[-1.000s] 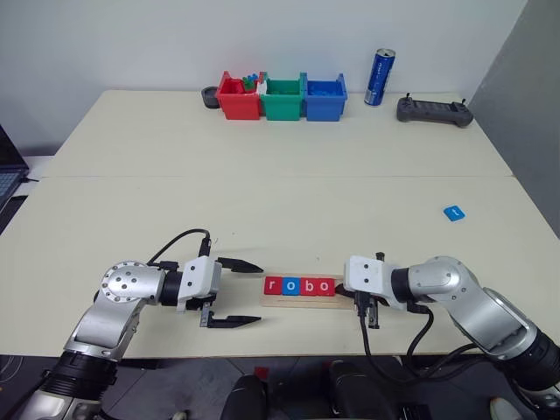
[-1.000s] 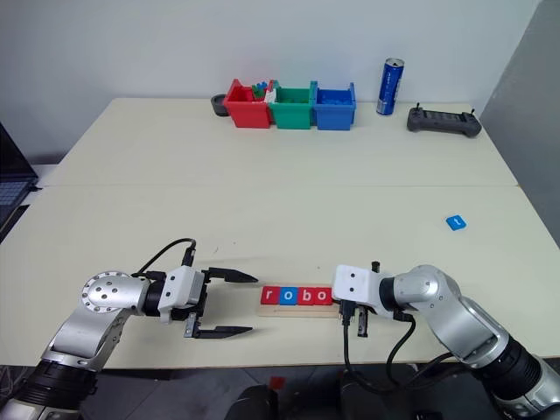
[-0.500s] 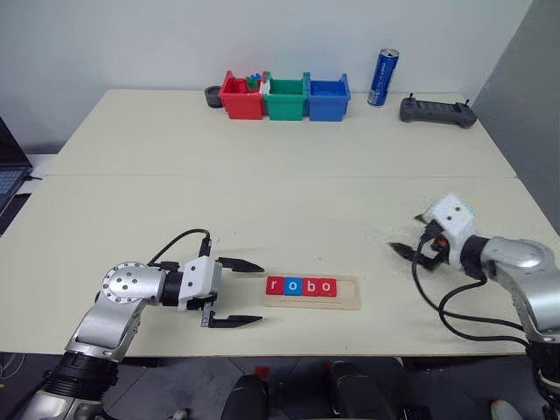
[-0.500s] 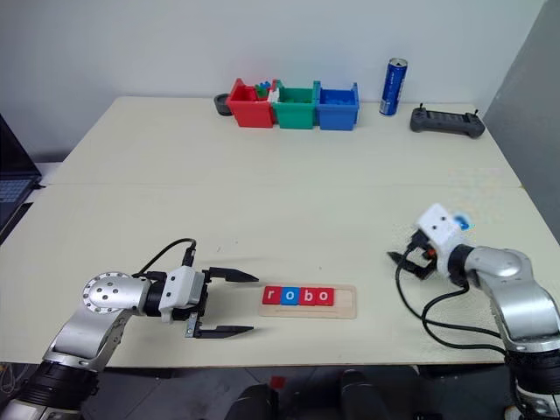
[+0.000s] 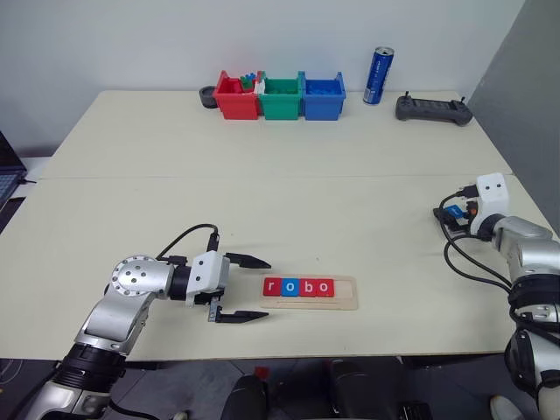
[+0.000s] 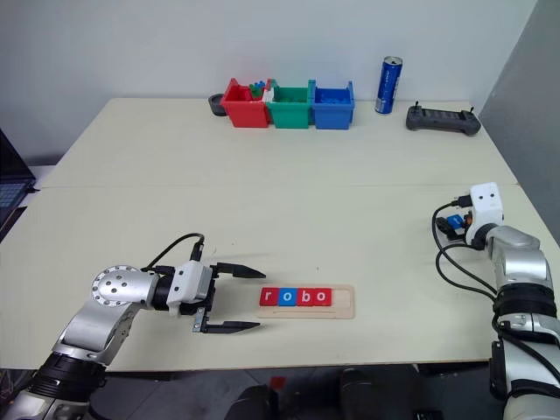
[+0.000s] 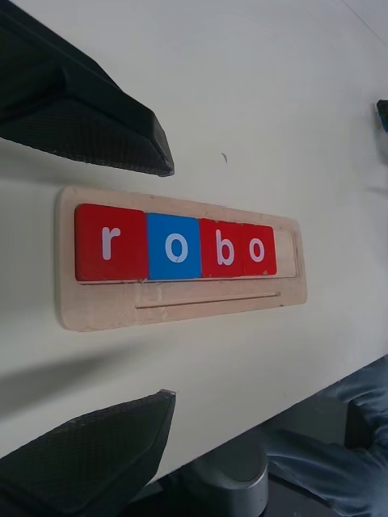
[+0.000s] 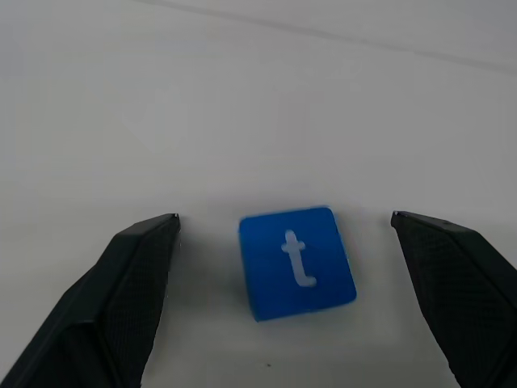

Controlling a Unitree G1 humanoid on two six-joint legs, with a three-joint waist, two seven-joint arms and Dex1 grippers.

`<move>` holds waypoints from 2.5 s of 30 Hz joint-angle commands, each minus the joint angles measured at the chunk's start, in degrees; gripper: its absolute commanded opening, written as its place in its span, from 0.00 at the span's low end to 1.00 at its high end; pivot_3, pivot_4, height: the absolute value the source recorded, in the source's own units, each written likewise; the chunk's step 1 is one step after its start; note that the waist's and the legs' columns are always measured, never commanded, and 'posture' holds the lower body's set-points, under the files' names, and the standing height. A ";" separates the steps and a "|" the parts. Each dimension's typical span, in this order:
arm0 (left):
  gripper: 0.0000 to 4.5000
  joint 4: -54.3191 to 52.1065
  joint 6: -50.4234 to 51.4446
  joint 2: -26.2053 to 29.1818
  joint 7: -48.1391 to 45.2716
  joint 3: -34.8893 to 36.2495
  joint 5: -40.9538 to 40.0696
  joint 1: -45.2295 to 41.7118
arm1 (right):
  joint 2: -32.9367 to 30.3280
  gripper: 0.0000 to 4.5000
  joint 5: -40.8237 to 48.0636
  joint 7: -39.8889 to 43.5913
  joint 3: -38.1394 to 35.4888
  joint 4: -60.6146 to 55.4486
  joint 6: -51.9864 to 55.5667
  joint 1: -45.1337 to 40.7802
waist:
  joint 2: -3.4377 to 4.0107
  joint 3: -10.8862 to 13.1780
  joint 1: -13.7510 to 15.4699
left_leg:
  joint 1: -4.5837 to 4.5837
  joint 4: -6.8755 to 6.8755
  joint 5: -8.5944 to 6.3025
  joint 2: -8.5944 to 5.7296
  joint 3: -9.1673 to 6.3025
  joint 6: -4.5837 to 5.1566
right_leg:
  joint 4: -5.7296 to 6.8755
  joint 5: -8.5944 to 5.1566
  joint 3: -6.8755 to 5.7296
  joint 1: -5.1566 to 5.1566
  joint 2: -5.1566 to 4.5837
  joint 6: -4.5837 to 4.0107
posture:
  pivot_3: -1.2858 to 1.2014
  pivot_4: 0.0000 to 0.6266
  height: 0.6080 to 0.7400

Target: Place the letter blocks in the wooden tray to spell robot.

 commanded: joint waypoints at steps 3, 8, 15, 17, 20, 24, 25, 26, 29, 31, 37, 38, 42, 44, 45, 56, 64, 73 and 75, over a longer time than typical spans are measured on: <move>1.00 -2.17 0.21 0.93 0.34 1.02 -0.40 -0.24 | -2.24 0.96 0.61 1.46 -1.24 9.83 1.89 -3.80 | 0.00 -0.01 -0.18 | 0.02 0.02 0.00 -0.01 -0.02 0.00 | 0.01 0.00 -0.02 0.02 -0.01 0.00 | 0.52 0.24 1.00; 1.00 -1.80 -0.38 1.07 0.41 1.24 -0.34 0.36 | -2.49 0.63 2.15 2.07 -2.15 9.26 4.85 -2.23 | -0.02 -0.03 0.01 | 0.01 0.05 0.00 -0.04 -0.07 0.00 | 0.01 0.00 -0.06 0.08 -0.02 0.00 | 0.52 0.24 1.00; 1.00 -1.27 -0.98 1.42 -0.20 1.66 -0.90 0.89 | 0.79 0.32 8.39 2.65 -2.18 -26.81 18.64 16.38 | -0.03 -0.11 0.46 | -0.01 0.01 0.00 0.03 -0.21 0.00 | 0.01 -0.01 -0.16 0.07 0.02 0.00 | 0.52 0.24 1.00; 1.00 -1.25 -0.95 1.61 -0.41 1.83 -1.08 1.00 | 3.53 0.32 12.32 0.15 -2.06 -45.73 26.36 25.37 | 0.00 -0.13 0.63 | -0.01 -0.02 0.00 0.04 -0.23 0.00 | 0.03 -0.01 -0.17 0.06 0.03 0.00 | 0.52 0.24 1.00; 1.00 -1.38 -0.70 1.73 -0.62 1.99 -1.32 1.01 | 8.07 0.32 16.49 -3.89 -2.34 -64.93 35.77 34.51 | 0.02 -0.16 0.48 | 0.01 -0.02 0.00 0.10 -0.26 0.00 | 0.09 -0.03 -0.16 0.05 0.09 -0.01 | 0.52 0.24 1.00; 1.00 -1.49 -0.31 1.41 -0.70 1.69 -1.26 0.39 | 15.65 0.32 17.58 -10.87 -0.45 -79.25 42.82 41.80 | 0.00 -0.17 0.30 | 0.05 0.05 0.00 0.11 -0.17 -0.01 | 0.06 -0.10 -0.09 0.07 0.11 0.12 | 0.52 0.24 1.00; 1.00 -1.54 -0.20 1.29 -0.67 1.61 -1.21 0.23 | 17.58 0.32 17.76 -12.44 0.23 -81.77 44.22 43.02 | -0.02 -0.18 0.30 | 0.05 0.06 0.01 0.10 -0.16 -0.01 | 0.06 -0.19 -0.09 0.07 0.11 0.27 | 0.52 0.24 1.00; 1.00 -1.58 -0.08 1.20 -0.63 1.53 -1.19 0.09 | 19.46 0.32 17.70 -13.93 1.07 -83.72 45.28 44.07 | -0.02 -0.18 0.30 | 0.06 0.06 0.01 0.10 -0.16 -0.01 | 0.06 -0.19 -0.09 0.07 0.11 0.28 | 0.52 0.24 1.00; 1.00 -1.81 0.11 0.87 -0.48 1.16 -0.99 -0.13 | 22.49 0.32 16.04 -17.06 2.75 -85.67 45.59 45.70 | -0.03 -0.20 0.25 | 0.07 0.05 0.01 0.11 -0.16 -0.02 | 0.06 -0.20 -0.08 0.06 0.12 0.29 | 0.52 0.24 1.00; 1.00 -1.87 0.23 0.65 -0.41 0.89 -0.87 -0.38 | 24.73 0.32 15.07 -19.19 2.07 -84.81 43.94 45.78 | -0.08 -0.22 0.24 | 0.06 0.04 0.01 0.11 -0.14 -0.02 | 0.04 -0.20 -0.07 0.06 0.11 0.29 | 0.52 0.24 1.00; 1.00 -1.88 0.54 0.55 -0.41 0.73 -0.65 -0.98 | 29.51 0.69 15.01 -23.58 -2.82 -84.17 40.27 40.02 | -0.09 -0.23 0.14 | 0.06 0.05 0.01 0.09 -0.13 -0.02 | 0.04 -0.19 -0.06 0.05 0.10 0.30 | 0.52 0.24 1.00; 1.00 -1.90 0.57 0.55 -0.39 0.74 -0.64 -0.98 | 29.74 0.77 15.11 -23.92 -3.35 -84.13 40.25 39.37 | -0.08 -0.22 0.14 | 0.05 0.04 0.01 0.09 -0.13 -0.02 | 0.04 -0.19 -0.06 0.03 0.10 0.30 | 0.52 0.24 1.00; 1.00 -1.92 0.66 0.55 -0.23 0.78 -0.62 -0.97 | 28.03 1.00 18.00 -22.32 -6.79 -84.21 40.97 33.36 | -0.05 -0.20 0.15 | 0.00 0.01 0.01 0.09 -0.13 -0.02 | 0.01 -0.12 -0.06 -0.01 0.09 0.17 | 0.52 0.24 1.00; 1.00 -1.99 0.73 0.53 -0.13 0.77 -0.61 -0.93 | 23.20 1.00 20.20 -16.73 -5.99 -83.15 40.44 31.66 | -0.03 -0.19 0.14 | 0.00 -0.01 0.01 0.09 -0.13 -0.02 | 0.00 -0.06 -0.07 -0.02 0.09 0.05 | 0.52 0.24 1.00; 1.00 -2.10 0.80 0.51 -0.04 0.74 -0.60 -0.91 | 19.79 1.00 21.08 -13.10 -5.06 -82.24 39.64 31.34 | -0.02 -0.18 0.13 | 0.00 0.00 0.01 0.08 -0.13 -0.01 | -0.01 -0.06 -0.07 -0.01 0.09 0.05 | 0.52 0.24 1.00; 1.00 -4.33 2.79 0.59 1.09 0.25 -0.57 -1.32 | -15.44 1.00 13.06 24.26 9.13 -64.58 8.73 36.83 | -0.09 -0.13 0.80 | -0.02 0.03 -0.03 0.05 -0.03 0.05 | -0.09 -0.21 -0.03 0.00 0.06 0.30 | 0.52 0.24 1.00; 1.00 -2.22 1.70 0.26 0.45 0.15 -0.14 -2.00 | -15.96 1.00 8.48 33.09 16.32 -52.33 -1.29 27.74 | -0.10 -0.12 0.81 | 0.01 0.08 -0.02 0.05 -0.03 0.04 | -0.05 -0.05 -0.02 0.02 0.07 0.05 | 0.52 0.24 1.00; 1.00 -2.06 0.31 0.53 0.38 0.24 -0.15 -0.86 | -15.20 1.00 6.56 39.85 21.55 -45.39 -1.81 21.50 | -0.09 -0.11 1.11 | -0.01 0.07 -0.02 0.05 -0.05 0.04 | -0.05 -0.03 -0.05 0.02 0.04 0.01 | 0.52 0.24 1.00; 1.00 -2.92 0.77 0.67 0.66 0.25 -0.27 -0.71 | -14.50 0.91 6.81 40.02 21.53 -44.72 -0.99 20.82 | -0.09 -0.11 1.09 | -0.01 0.08 -0.02 0.05 -0.06 0.04 | -0.05 -0.03 -0.07 0.02 0.05 0.00 | 0.52 0.24 1.00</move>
